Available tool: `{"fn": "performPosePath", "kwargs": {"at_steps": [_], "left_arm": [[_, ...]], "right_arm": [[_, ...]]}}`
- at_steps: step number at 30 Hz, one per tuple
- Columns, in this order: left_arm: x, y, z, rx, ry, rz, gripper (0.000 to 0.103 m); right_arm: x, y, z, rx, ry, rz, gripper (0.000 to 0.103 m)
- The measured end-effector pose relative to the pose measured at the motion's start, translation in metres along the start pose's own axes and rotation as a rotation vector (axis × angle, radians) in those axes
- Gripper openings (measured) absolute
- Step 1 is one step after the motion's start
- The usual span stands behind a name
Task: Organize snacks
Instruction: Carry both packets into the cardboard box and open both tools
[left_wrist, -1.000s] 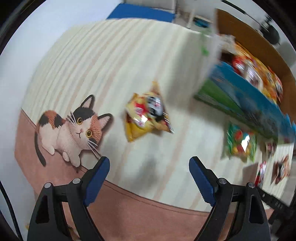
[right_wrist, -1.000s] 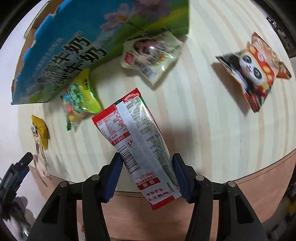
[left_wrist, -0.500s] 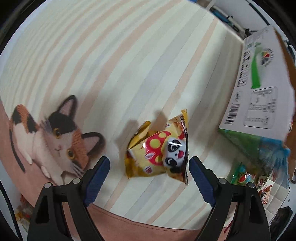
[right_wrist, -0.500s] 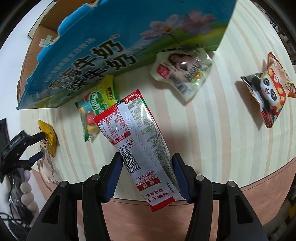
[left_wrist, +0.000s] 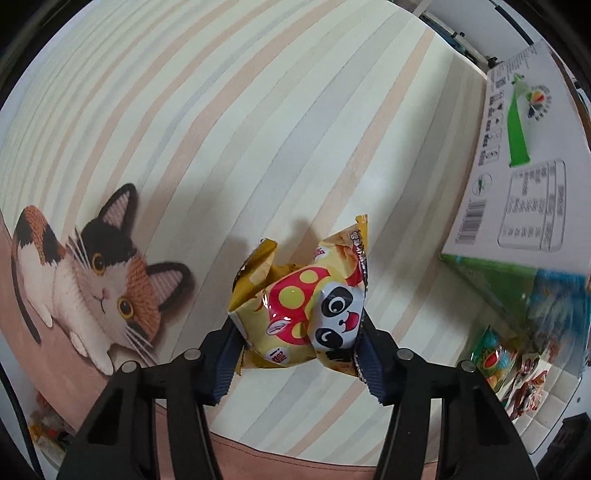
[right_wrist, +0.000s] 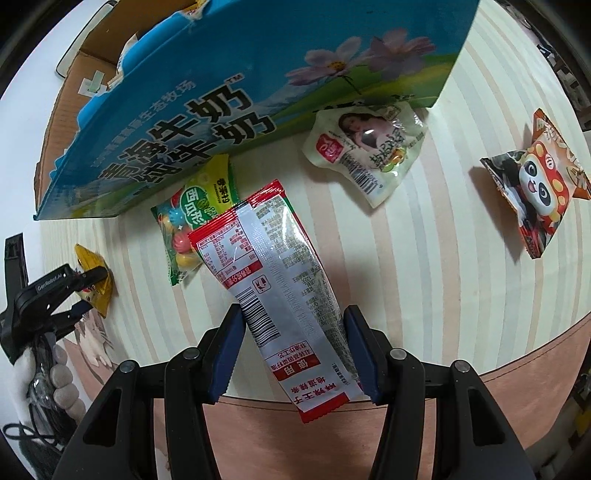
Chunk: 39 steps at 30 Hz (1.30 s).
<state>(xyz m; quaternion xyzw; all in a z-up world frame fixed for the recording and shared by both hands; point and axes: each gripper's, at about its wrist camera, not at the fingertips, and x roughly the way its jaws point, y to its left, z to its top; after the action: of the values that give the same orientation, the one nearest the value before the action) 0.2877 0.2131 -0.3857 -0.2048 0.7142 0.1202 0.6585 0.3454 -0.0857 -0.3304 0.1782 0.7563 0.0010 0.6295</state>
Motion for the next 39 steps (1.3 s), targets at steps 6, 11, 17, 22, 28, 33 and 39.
{"fn": "performPosePath", "kwargs": {"at_steps": [6, 11, 17, 22, 28, 33, 39], "left_arm": [[-0.018, -0.015, -0.033, 0.061, -0.04, -0.002, 0.054], [-0.047, -0.036, -0.07, 0.146, -0.079, -0.04, 0.054], [-0.107, -0.08, -0.109, 0.261, -0.149, -0.122, 0.054], [-0.163, -0.132, -0.096, 0.349, -0.236, -0.167, 0.054], [-0.188, -0.178, -0.04, 0.406, -0.295, -0.113, 0.054], [-0.165, -0.201, 0.016, 0.405, -0.263, -0.051, 0.054], [-0.125, -0.22, 0.062, 0.409, -0.181, 0.019, 0.054]], "right_arm": [[-0.011, -0.005, -0.008, -0.017, -0.011, 0.019, 0.057], [-0.038, -0.006, -0.021, -0.037, -0.021, 0.09, 0.057], [-0.101, -0.005, -0.022, -0.052, -0.095, 0.199, 0.057], [-0.168, -0.002, 0.007, -0.028, -0.216, 0.284, 0.057], [-0.195, 0.005, 0.071, 0.036, -0.318, 0.259, 0.057], [-0.178, 0.0, 0.12, 0.107, -0.319, 0.202, 0.057], [-0.139, -0.01, 0.161, 0.167, -0.277, 0.124, 0.057]]}}
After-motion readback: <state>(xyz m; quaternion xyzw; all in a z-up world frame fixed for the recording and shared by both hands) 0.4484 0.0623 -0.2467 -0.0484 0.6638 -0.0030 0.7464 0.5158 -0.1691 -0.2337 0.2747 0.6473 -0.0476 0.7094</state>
